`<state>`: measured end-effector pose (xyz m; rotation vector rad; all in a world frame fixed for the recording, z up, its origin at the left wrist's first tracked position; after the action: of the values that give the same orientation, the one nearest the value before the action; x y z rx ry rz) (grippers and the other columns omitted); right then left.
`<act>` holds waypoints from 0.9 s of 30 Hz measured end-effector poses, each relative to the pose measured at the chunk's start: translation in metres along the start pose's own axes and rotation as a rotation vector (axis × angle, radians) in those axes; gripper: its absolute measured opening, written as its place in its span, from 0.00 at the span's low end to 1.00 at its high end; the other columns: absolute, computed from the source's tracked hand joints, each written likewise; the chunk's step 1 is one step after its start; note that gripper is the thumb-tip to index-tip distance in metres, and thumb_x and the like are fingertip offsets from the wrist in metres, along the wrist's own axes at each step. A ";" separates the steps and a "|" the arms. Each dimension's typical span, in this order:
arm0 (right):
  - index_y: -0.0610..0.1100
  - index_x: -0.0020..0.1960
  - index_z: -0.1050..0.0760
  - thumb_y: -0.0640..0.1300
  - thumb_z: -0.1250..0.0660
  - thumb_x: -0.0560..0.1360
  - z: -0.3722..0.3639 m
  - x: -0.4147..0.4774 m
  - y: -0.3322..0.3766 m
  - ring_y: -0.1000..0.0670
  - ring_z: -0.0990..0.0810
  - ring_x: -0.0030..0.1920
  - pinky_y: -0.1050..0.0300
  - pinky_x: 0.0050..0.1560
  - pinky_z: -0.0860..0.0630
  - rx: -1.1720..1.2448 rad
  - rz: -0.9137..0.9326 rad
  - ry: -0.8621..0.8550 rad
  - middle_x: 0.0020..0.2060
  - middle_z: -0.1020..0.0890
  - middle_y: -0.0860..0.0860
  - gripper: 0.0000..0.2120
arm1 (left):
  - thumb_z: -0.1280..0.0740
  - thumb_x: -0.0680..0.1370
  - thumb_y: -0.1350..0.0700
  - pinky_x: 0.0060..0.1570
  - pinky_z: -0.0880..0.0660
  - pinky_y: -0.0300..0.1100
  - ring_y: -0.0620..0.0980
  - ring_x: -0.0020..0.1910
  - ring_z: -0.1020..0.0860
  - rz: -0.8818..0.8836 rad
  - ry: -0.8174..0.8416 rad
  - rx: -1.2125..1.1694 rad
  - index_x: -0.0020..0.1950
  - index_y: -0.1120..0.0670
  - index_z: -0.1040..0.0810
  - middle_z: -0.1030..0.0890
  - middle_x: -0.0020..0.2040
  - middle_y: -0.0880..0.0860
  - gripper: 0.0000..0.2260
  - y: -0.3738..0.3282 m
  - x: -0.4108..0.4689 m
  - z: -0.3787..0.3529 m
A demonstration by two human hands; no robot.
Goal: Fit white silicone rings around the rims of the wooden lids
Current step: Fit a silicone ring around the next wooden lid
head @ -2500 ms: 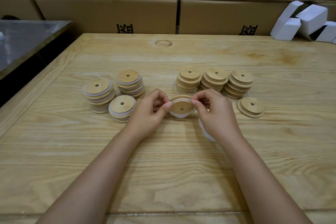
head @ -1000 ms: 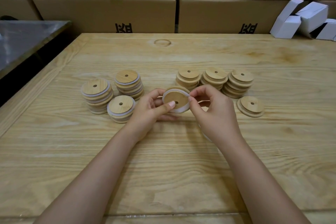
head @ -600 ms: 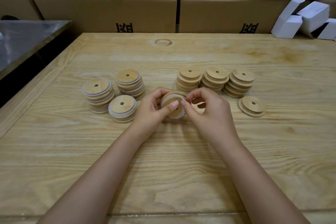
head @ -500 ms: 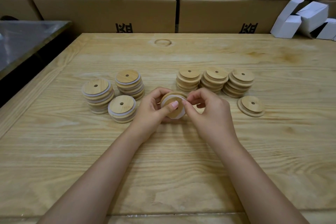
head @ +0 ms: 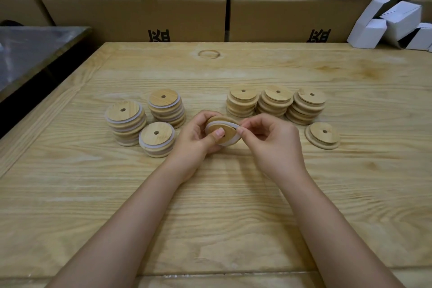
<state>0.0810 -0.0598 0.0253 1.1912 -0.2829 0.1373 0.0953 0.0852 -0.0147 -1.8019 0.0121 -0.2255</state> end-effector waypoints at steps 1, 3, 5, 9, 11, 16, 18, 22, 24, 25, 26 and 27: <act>0.50 0.36 0.22 0.39 0.28 0.70 0.000 0.000 0.001 0.58 0.19 0.39 0.59 0.45 0.21 0.002 0.010 0.016 0.36 0.16 0.55 0.08 | 0.34 0.72 0.62 0.48 0.21 0.46 0.46 0.45 0.22 0.010 0.008 -0.032 0.49 0.54 0.26 0.22 0.42 0.48 0.08 0.001 0.000 0.001; 0.50 0.36 0.22 0.40 0.28 0.70 -0.002 0.000 0.003 0.57 0.19 0.39 0.57 0.46 0.21 0.000 0.020 0.048 0.36 0.17 0.55 0.08 | 0.34 0.70 0.60 0.49 0.22 0.50 0.49 0.45 0.22 0.034 0.029 -0.073 0.49 0.54 0.26 0.21 0.42 0.50 0.09 0.004 0.000 0.001; 0.50 0.36 0.22 0.40 0.29 0.71 -0.002 0.000 0.003 0.56 0.19 0.39 0.54 0.46 0.21 -0.006 0.025 0.071 0.37 0.17 0.54 0.08 | 0.31 0.71 0.60 0.50 0.22 0.52 0.49 0.46 0.21 0.057 0.041 -0.077 0.49 0.54 0.25 0.21 0.42 0.50 0.09 0.006 0.000 0.001; 0.50 0.38 0.24 0.39 0.30 0.72 -0.003 -0.001 0.004 0.58 0.19 0.39 0.55 0.46 0.21 -0.005 0.043 0.073 0.37 0.17 0.55 0.08 | 0.31 0.71 0.58 0.42 0.20 0.49 0.48 0.43 0.20 0.066 0.025 -0.026 0.49 0.54 0.25 0.21 0.42 0.51 0.08 0.004 0.000 0.003; 0.50 0.38 0.25 0.39 0.31 0.72 -0.004 -0.002 0.007 0.58 0.20 0.40 0.55 0.47 0.22 -0.026 0.065 0.073 0.37 0.18 0.56 0.08 | 0.30 0.73 0.56 0.37 0.19 0.47 0.49 0.40 0.20 0.056 0.028 0.009 0.48 0.55 0.24 0.21 0.42 0.52 0.07 0.001 -0.001 0.001; 0.49 0.39 0.25 0.41 0.31 0.72 -0.004 -0.003 0.007 0.56 0.21 0.42 0.55 0.47 0.23 -0.080 0.088 0.050 0.37 0.19 0.57 0.06 | 0.35 0.73 0.56 0.31 0.19 0.48 0.50 0.35 0.19 0.042 0.056 0.117 0.50 0.58 0.23 0.20 0.40 0.54 0.09 -0.004 -0.005 -0.007; 0.48 0.40 0.24 0.42 0.30 0.72 -0.004 -0.004 0.009 0.59 0.23 0.42 0.61 0.46 0.26 -0.119 0.114 0.034 0.37 0.20 0.57 0.04 | 0.35 0.74 0.59 0.31 0.19 0.50 0.52 0.35 0.19 0.056 0.036 0.095 0.50 0.58 0.24 0.21 0.41 0.56 0.07 -0.003 -0.005 -0.006; 0.43 0.43 0.24 0.41 0.30 0.71 -0.006 -0.008 0.016 0.58 0.25 0.42 0.64 0.45 0.29 -0.234 0.190 -0.010 0.39 0.21 0.54 0.03 | 0.35 0.72 0.58 0.37 0.20 0.59 0.54 0.38 0.19 0.093 0.003 -0.002 0.50 0.56 0.27 0.21 0.45 0.59 0.09 0.002 -0.004 -0.006; 0.43 0.43 0.24 0.41 0.30 0.71 -0.005 -0.008 0.016 0.58 0.26 0.42 0.66 0.44 0.31 -0.265 0.194 -0.026 0.39 0.21 0.53 0.03 | 0.35 0.71 0.57 0.39 0.21 0.61 0.55 0.39 0.19 0.095 -0.004 -0.043 0.50 0.55 0.28 0.21 0.46 0.58 0.09 0.002 -0.004 -0.005; 0.42 0.43 0.23 0.41 0.30 0.71 -0.004 -0.008 0.016 0.58 0.26 0.41 0.66 0.44 0.31 -0.263 0.188 -0.031 0.39 0.20 0.53 0.03 | 0.35 0.72 0.58 0.38 0.20 0.60 0.55 0.39 0.19 0.087 -0.005 -0.035 0.50 0.54 0.28 0.21 0.45 0.58 0.08 0.001 -0.004 -0.004; 0.42 0.43 0.23 0.41 0.30 0.72 -0.004 -0.008 0.015 0.58 0.25 0.40 0.66 0.44 0.29 -0.256 0.179 -0.036 0.39 0.20 0.53 0.03 | 0.35 0.73 0.60 0.36 0.20 0.57 0.54 0.38 0.19 0.071 -0.007 -0.005 0.50 0.54 0.28 0.21 0.45 0.57 0.07 -0.001 -0.004 -0.003; 0.42 0.43 0.22 0.41 0.30 0.72 -0.003 -0.007 0.014 0.57 0.23 0.40 0.64 0.45 0.28 -0.247 0.164 -0.040 0.38 0.19 0.53 0.02 | 0.36 0.75 0.62 0.34 0.19 0.53 0.52 0.36 0.19 0.051 -0.010 0.032 0.51 0.54 0.28 0.22 0.44 0.57 0.07 -0.003 -0.004 -0.002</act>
<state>0.0708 -0.0510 0.0350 0.9258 -0.4208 0.2157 0.0910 0.0842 -0.0118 -1.7685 0.0464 -0.1793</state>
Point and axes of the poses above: each hand's wrist, its own x-axis towards the middle knuckle, its own z-axis out of the back of the hand, y = z × x, the point moved 8 cm from there along x, towards the middle knuckle
